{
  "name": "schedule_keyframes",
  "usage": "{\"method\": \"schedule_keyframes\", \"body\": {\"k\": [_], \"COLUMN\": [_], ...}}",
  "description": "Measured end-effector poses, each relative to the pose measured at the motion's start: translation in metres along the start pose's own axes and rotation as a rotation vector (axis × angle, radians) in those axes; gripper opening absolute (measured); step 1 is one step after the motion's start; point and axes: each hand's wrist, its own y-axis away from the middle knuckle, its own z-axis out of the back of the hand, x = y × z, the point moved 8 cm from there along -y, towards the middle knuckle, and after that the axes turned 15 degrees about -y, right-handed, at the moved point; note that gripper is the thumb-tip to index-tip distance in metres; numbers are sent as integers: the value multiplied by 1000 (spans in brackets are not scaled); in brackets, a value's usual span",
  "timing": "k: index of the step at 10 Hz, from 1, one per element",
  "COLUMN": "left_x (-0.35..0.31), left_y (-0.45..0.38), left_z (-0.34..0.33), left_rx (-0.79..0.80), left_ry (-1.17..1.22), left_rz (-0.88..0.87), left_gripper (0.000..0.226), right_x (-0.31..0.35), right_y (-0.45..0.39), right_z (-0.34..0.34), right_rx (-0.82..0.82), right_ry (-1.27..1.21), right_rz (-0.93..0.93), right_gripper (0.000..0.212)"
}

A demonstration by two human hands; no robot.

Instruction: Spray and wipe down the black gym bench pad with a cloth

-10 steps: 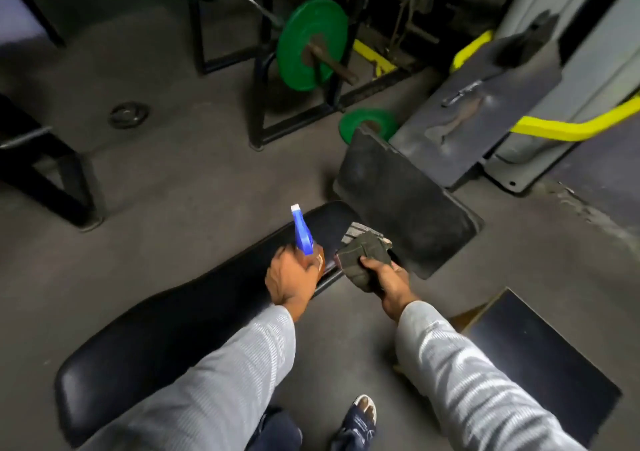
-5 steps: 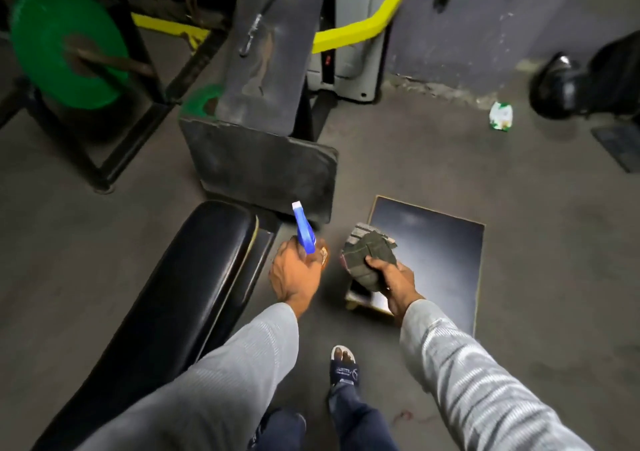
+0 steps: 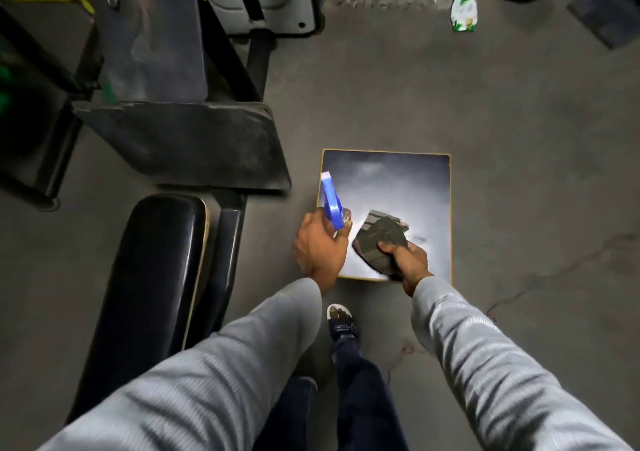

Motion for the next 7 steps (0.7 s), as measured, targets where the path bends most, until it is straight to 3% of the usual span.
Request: {"method": "schedule_keyframes", "body": {"k": [2, 4, 6, 7], "left_x": [-4, -11, -8, 5], "left_y": [-2, 4, 10, 11], "left_z": [-7, -15, -15, -12], "left_rx": [-36, 28, 119, 149], "left_ry": [-17, -122, -163, -130], "left_rz": [36, 49, 85, 154], "left_gripper": [42, 43, 69, 69], "right_x": [4, 30, 29, 28], "right_y": [-10, 21, 45, 60], "right_z": [18, 31, 21, 3], "right_rx": [-84, -230, -99, -31], "right_ry": [307, 608, 456, 456], "right_rz": [101, 398, 393, 402], "right_gripper": [35, 50, 7, 7]}}
